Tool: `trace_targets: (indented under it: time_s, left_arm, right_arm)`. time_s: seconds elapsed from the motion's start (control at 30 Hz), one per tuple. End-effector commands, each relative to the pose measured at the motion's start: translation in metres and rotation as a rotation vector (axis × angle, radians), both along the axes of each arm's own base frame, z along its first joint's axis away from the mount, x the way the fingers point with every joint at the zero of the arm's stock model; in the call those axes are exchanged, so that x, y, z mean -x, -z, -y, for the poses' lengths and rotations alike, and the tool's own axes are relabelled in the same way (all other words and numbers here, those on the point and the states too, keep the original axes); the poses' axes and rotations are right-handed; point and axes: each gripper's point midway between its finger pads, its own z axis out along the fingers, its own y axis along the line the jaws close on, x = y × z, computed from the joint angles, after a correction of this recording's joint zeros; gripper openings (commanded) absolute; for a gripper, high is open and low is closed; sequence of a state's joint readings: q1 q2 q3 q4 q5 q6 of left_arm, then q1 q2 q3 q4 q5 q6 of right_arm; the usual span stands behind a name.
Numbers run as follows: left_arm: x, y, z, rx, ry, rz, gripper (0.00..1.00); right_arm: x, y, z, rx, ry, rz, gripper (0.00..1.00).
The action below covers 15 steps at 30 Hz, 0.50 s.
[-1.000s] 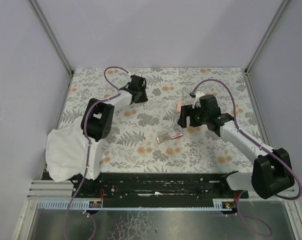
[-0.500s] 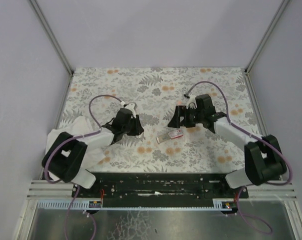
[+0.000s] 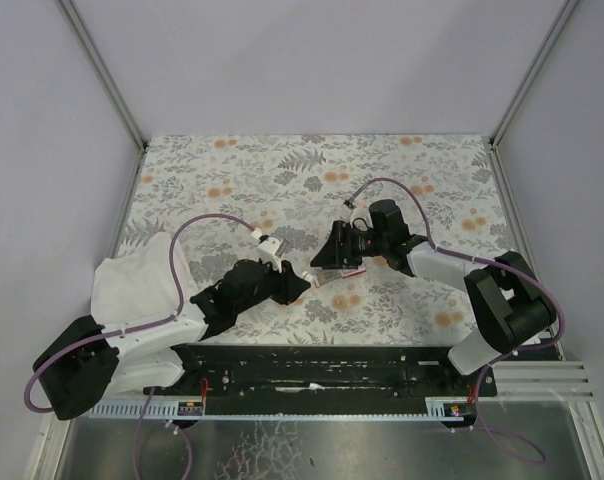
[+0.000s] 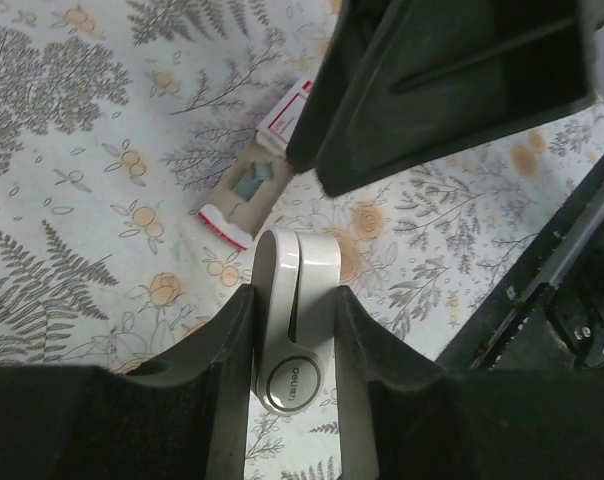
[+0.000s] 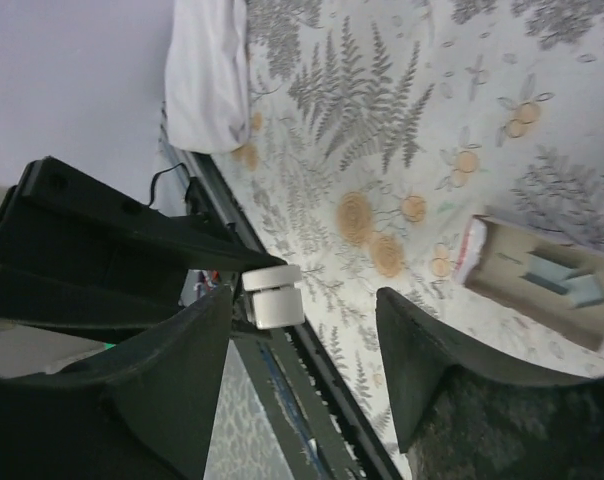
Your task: Load the staples into the stapler
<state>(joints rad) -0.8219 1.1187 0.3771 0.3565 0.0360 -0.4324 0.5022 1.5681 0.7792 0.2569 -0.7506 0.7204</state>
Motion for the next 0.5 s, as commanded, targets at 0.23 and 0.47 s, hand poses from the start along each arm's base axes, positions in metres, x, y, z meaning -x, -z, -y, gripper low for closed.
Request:
trace_targets:
  time_s: [0.23,0.47]
  left_arm:
    - [-0.004,-0.036,0.010,0.059,-0.022,0.139,0.00]
    - [-0.004,-0.041,0.015,0.043,-0.015,0.162,0.00]
  right_arm:
    - [0.025,-0.015,-0.018,-0.088,-0.085,-0.028,0.52]
    - [0.030,-0.018,-0.025,-0.097,-0.118,-0.024,0.48]
